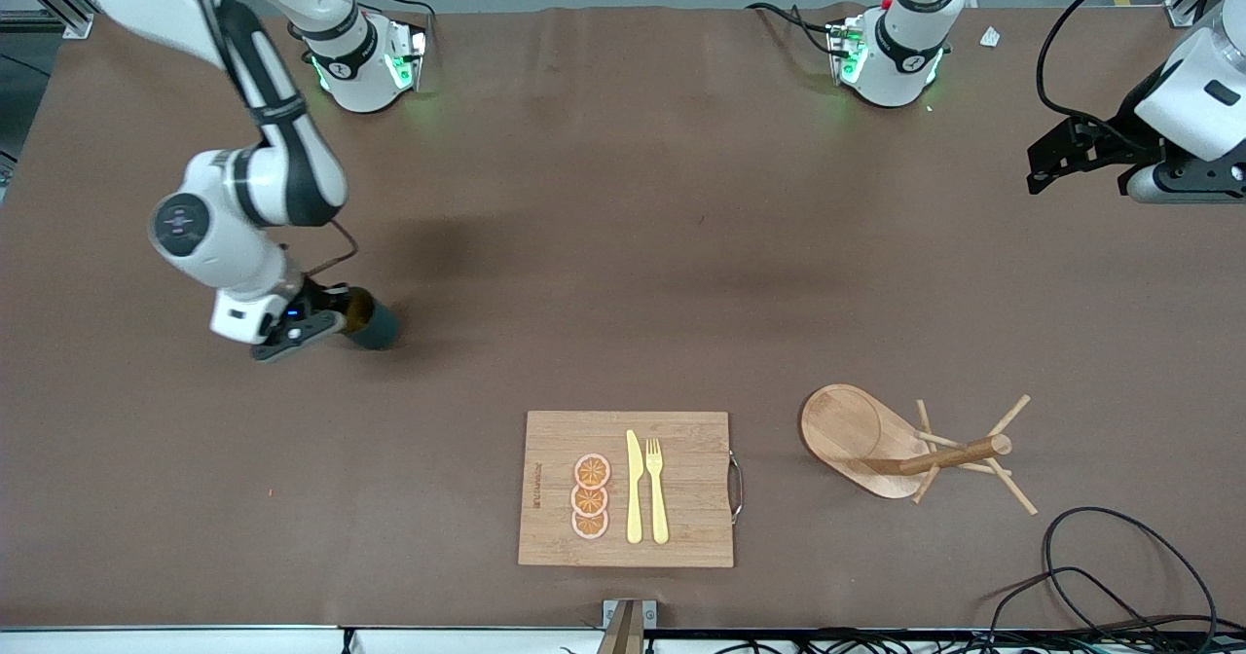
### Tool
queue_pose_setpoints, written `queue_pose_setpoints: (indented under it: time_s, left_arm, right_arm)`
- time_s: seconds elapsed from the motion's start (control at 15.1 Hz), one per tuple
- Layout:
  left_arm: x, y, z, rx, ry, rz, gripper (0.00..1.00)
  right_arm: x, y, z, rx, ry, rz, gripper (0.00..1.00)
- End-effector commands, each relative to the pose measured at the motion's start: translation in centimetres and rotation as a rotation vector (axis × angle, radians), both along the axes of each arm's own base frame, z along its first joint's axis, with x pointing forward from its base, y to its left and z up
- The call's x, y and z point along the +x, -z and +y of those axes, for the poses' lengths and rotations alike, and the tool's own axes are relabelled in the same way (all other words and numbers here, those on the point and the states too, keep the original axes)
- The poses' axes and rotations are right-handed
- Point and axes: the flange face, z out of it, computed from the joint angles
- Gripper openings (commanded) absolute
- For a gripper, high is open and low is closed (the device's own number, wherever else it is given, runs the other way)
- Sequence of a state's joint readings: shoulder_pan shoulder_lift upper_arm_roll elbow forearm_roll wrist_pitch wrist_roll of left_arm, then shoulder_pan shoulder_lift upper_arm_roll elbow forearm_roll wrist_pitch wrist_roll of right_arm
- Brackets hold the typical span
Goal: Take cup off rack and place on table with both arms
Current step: 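Slide the teal mug away with the right gripper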
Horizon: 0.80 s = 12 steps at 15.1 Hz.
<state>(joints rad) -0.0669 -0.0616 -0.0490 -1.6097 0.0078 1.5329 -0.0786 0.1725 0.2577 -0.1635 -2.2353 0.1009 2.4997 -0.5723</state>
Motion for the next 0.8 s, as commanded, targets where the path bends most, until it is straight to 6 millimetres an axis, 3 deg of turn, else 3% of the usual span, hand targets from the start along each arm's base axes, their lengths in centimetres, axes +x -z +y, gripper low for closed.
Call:
queue_pose_setpoints:
  time_s: [0.0,0.27,0.4,0.73]
  left_arm:
    - [-0.6,-0.6,0.3,-0.018,0.012,-0.022,1.0]
    - [-0.7,-0.7,0.5,-0.019,0.034,-0.019,1.0]
    - [-0.5,-0.6,2.0,-0.019,0.06,-0.019,1.0]
    - [-0.4,-0.7,2.1,-0.02,0.052,-0.022,1.0]
  right_arm:
    - [-0.7,-0.4,-4.8,0.002,-0.038,-0.002,0.0]
    - [-1.2,0.1,-8.1,0.002,-0.05,0.007,0.0]
    - [-1.4,0.2,-8.3,0.003,-0.067,0.011,0.0]
    - [-1.6,1.1,-8.6,0.004,-0.094,0.027,0.04]
